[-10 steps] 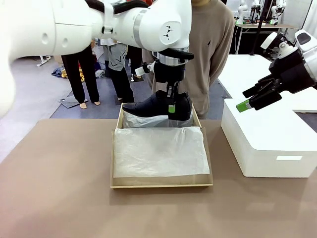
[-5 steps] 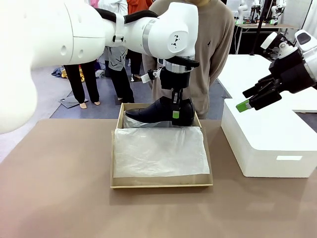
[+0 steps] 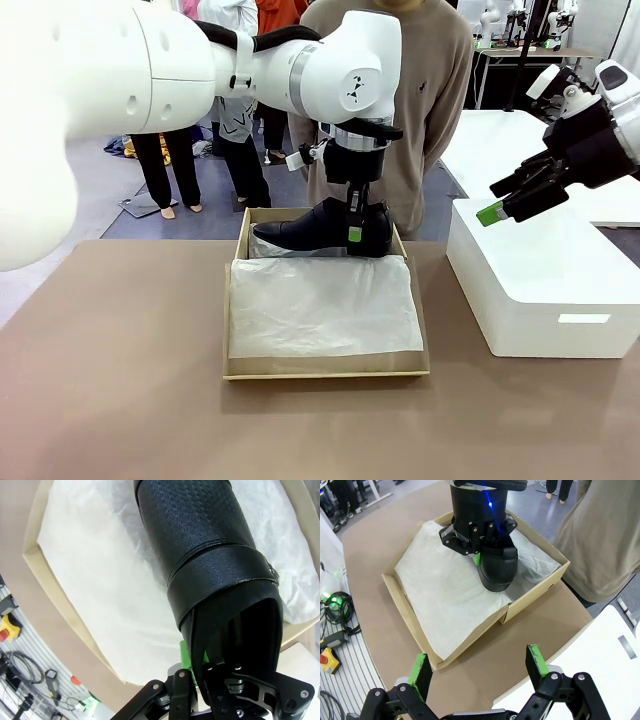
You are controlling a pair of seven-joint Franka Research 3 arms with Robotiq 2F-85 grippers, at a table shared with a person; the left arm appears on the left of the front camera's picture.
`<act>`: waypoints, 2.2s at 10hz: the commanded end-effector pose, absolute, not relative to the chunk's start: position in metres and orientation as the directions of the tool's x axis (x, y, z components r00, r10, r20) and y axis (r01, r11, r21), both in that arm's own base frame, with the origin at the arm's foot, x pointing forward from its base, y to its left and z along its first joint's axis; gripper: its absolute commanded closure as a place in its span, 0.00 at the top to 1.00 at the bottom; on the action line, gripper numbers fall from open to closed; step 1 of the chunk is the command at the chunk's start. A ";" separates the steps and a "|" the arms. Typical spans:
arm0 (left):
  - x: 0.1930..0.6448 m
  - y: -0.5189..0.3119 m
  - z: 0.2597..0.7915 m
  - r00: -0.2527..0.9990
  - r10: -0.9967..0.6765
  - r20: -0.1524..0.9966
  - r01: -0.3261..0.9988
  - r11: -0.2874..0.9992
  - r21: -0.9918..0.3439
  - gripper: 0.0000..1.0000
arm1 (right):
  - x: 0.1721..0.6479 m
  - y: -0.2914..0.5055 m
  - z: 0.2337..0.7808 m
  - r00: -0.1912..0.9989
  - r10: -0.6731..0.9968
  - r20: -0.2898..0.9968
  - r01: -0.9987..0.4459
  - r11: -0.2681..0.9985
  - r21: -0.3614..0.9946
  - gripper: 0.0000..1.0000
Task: Pack the shoes into the box.
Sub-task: Place the other shoe of the Shoes into the Shoes Box.
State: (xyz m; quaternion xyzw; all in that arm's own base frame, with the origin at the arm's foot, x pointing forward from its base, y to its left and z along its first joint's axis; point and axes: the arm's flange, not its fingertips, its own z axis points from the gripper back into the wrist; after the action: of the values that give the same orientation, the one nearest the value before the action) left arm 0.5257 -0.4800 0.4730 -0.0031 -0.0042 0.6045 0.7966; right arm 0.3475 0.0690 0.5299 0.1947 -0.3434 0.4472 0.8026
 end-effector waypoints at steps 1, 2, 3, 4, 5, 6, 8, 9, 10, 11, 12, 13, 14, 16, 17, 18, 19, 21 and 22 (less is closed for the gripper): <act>0.526 -0.480 0.473 0.269 0.963 0.003 -0.963 0.269 -0.010 0.00 | 0.351 0.068 0.529 0.341 0.579 0.741 -0.864 0.503 0.004 1.00; 0.526 -0.483 0.472 0.247 0.968 0.038 -0.968 0.248 -0.031 0.00 | 0.351 0.068 0.529 0.341 0.579 0.741 -0.864 0.503 0.004 1.00; 0.528 -0.486 0.470 0.224 0.974 0.042 -0.974 0.225 -0.036 0.00 | 0.351 0.068 0.529 0.341 0.579 0.741 -0.864 0.503 0.004 1.00; 0.529 -0.489 0.470 0.203 0.978 0.049 -0.978 0.205 -0.034 0.00 | 0.351 0.068 0.529 0.341 0.579 0.741 -0.864 0.503 0.004 1.00; 0.530 -0.491 0.470 0.185 0.980 0.068 -0.981 0.188 -0.042 0.00 | 0.351 0.068 0.529 0.341 0.579 0.741 -0.864 0.503 0.004 1.00; 0.531 -0.492 0.469 0.173 0.981 0.087 -0.983 0.178 -0.052 0.00 | 0.351 0.068 0.529 0.341 0.579 0.741 -0.864 0.503 0.004 1.00; 0.532 -0.490 0.471 0.142 0.985 0.093 -0.986 0.149 -0.069 0.00 | 0.351 0.068 0.529 0.341 0.579 0.741 -0.864 0.503 0.004 1.00; 0.533 -0.488 0.473 0.122 0.989 0.090 -0.988 0.129 -0.083 0.00 | 0.351 0.068 0.529 0.341 0.579 0.741 -0.864 0.503 0.004 1.00; 0.534 -0.487 0.472 0.108 0.991 0.081 -0.989 0.115 -0.088 0.00 | 0.351 0.068 0.529 0.341 0.579 0.741 -0.864 0.503 0.004 1.00; 0.535 -0.487 0.471 0.087 0.994 0.064 -0.991 0.093 -0.092 0.00 | 0.351 0.068 0.529 0.341 0.579 0.741 -0.864 0.503 0.004 1.00; 0.536 -0.487 0.470 0.091 0.994 0.054 -0.992 0.095 -0.086 0.00 | 0.351 0.068 0.529 0.341 0.579 0.741 -0.864 0.503 0.004 1.00; 0.537 -0.487 0.469 0.093 0.995 0.047 -0.991 0.096 -0.089 0.00 | 0.351 0.068 0.529 0.341 0.579 0.741 -0.864 0.503 0.004 1.00; 0.537 -0.489 0.468 0.093 0.995 0.040 -0.992 0.096 -0.084 0.00 | 0.351 0.068 0.529 0.341 0.579 0.741 -0.864 0.503 0.004 1.00; 0.537 -0.491 0.461 0.082 0.996 0.032 -0.994 0.084 -0.065 0.00 | 0.351 0.068 0.529 0.341 0.579 0.741 -0.864 0.503 0.004 1.00; 0.537 -0.492 0.457 0.076 0.997 0.029 -0.996 0.078 -0.052 0.00 | 0.351 0.068 0.529 0.341 0.579 0.741 -0.864 0.503 0.004 1.00; 0.538 -0.494 0.451 0.075 0.997 0.021 -0.996 0.076 -0.037 0.00 | 0.351 0.068 0.529 0.341 0.579 0.741 -0.864 0.503 0.004 1.00; 0.539 -0.495 0.447 0.070 0.997 0.020 -0.997 0.071 -0.035 0.00 | 0.351 0.068 0.529 0.341 0.579 0.741 -0.864 0.503 0.004 1.00; 0.540 -0.496 0.437 0.041 0.999 0.013 -0.999 0.041 -0.021 0.00 | 0.351 0.068 0.529 0.341 0.579 0.741 -0.864 0.503 0.004 1.00; 0.540 -0.496 0.434 0.032 0.999 0.016 -0.999 0.032 -0.020 0.00 | 0.351 0.068 0.529 0.341 0.579 0.741 -0.864 0.503 0.004 1.00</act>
State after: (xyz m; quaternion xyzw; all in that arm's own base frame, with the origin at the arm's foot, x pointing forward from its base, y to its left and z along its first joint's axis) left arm 0.5402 -0.4910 0.4261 -0.0061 -0.0124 0.6664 0.7455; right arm 0.3475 0.0690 0.5299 0.1947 -0.3434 0.4472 0.8026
